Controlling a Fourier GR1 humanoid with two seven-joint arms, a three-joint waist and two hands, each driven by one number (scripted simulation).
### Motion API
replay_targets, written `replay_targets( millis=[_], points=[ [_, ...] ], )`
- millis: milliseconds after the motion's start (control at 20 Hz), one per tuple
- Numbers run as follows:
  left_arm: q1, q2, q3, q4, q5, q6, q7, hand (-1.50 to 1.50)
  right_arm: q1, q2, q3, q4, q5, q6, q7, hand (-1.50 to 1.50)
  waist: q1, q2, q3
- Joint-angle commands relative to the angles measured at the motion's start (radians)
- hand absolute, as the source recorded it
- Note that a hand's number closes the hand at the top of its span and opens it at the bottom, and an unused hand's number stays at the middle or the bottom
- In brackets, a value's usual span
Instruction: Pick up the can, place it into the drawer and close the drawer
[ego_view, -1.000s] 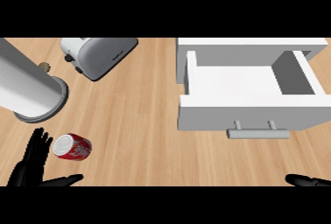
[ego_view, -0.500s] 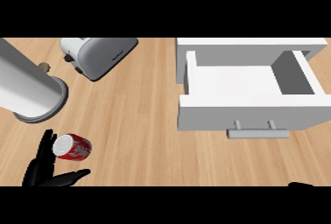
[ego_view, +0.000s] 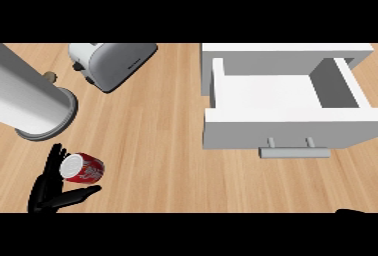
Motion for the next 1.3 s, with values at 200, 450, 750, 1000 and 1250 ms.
replay_targets(
  millis=[200,450,750,1000,1250],
  points=[
    [-0.094,0.016,-0.033,0.118,0.011,0.003,-0.075,-1.50,0.003,0.019,-0.018,0.100,0.038,0.029,-0.105,-1.50,0.002,0.000,0.000],
    [-0.192,0.061,-0.068,0.244,-0.019,-0.082,-0.065,-1.50,-0.060,-0.015,-0.024,0.044,0.005,0.014,-0.002,-1.50,0.000,0.001,0.000],
    [-0.279,0.035,-0.071,0.348,-0.004,-0.107,-0.144,1.50,0.014,0.013,-0.032,-0.039,-0.005,0.024,0.007,-1.50,-0.006,0.001,0.000],
    [-0.262,0.030,-0.095,0.331,0.005,-0.147,-0.179,1.50,-0.101,0.009,0.001,0.078,0.076,-0.019,-0.015,-1.50,0.003,0.001,0.000],
    [-0.451,-0.058,-0.090,0.383,0.006,0.003,-0.093,1.50,-0.100,0.003,0.007,0.060,0.080,-0.016,0.016,-1.50,-0.005,0.003,-0.001]
  ],
)
